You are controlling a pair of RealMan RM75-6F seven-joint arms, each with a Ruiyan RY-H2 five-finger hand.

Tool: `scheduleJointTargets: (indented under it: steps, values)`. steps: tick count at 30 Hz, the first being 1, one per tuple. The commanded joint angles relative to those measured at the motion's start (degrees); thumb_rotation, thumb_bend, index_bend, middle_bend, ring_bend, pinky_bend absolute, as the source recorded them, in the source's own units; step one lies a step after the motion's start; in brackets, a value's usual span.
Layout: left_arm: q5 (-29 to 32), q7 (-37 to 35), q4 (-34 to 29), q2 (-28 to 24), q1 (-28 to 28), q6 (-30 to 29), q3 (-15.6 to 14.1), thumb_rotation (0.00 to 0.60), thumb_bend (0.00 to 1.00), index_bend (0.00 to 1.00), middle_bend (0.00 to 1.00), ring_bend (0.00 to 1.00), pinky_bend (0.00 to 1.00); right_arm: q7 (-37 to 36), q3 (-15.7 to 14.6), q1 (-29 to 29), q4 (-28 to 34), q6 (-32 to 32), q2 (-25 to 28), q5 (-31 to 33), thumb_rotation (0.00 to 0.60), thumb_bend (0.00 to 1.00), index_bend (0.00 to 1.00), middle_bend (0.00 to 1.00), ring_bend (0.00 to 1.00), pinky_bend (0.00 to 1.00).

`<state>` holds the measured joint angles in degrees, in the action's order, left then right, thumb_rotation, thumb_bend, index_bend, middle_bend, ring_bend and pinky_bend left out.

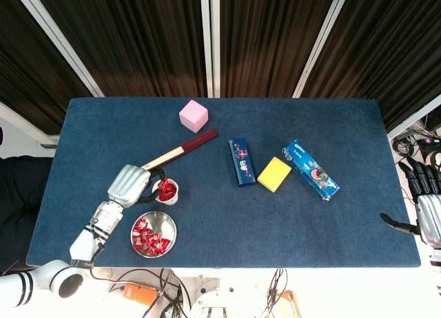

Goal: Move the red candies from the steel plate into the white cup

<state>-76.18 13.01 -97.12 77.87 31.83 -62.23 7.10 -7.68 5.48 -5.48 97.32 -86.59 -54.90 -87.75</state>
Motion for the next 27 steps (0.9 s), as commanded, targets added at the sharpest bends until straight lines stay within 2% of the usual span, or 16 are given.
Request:
scheduleJointTargets:
  steps: [1, 9, 14, 19, 22, 27]
  values:
    - [-0.53, -0.18, -0.26, -0.52, -0.70, -1.01, -0.58, 0.600, 0.24, 0.36, 0.96, 0.92, 0.83, 0.11, 0.02, -0.05, 0.14, 0.00, 0.04, -0.10, 0.600, 0.16, 0.00, 0.01, 0.00, 0.03]
    - [-7.61, -3.49, -0.46, -3.73, -5.86, -9.36, -4.22, 0.600, 0.23, 0.36, 0.96, 0.92, 0.83, 0.13, 0.16, -0.03, 0.39, -0.50, 0.26, -0.47, 0.600, 0.16, 0.00, 0.01, 0.00, 0.03]
    - [-11.50, -6.07, 2.47, -3.68, -9.11, -13.28, -7.20, 0.600, 0.23, 0.38, 0.96, 0.92, 0.83, 0.27, 0.24, -0.19, 0.61, -0.72, 0.18, -0.96, 0.600, 0.16, 0.00, 0.01, 0.00, 0.03]
    - [-14.85, -4.17, 5.10, -2.77, -10.68, -13.26, -10.80, 0.600, 0.23, 0.38, 0.96, 0.92, 0.83, 0.67, 0.08, -0.33, 0.87, -0.61, 0.16, -1.43, 0.600, 0.16, 0.00, 0.01, 0.00, 0.02]
    - [-17.37, 0.07, 6.94, -1.56, -10.99, -12.19, -12.92, 0.600, 0.23, 0.38, 0.96, 0.92, 0.83, 0.96, 0.08, -0.26, 1.17, -0.93, 0.17, -1.63, 0.600, 0.16, 0.00, 0.01, 0.00, 0.03]
    - [-19.05, 5.18, 8.25, 0.11, -10.98, -10.43, -14.14, 0.600, 0.23, 0.38, 0.96, 0.92, 0.83, 1.17, -0.17, -0.14, 1.36, -1.04, 0.03, -1.93, 0.600, 0.16, 0.00, 0.01, 0.00, 0.03]
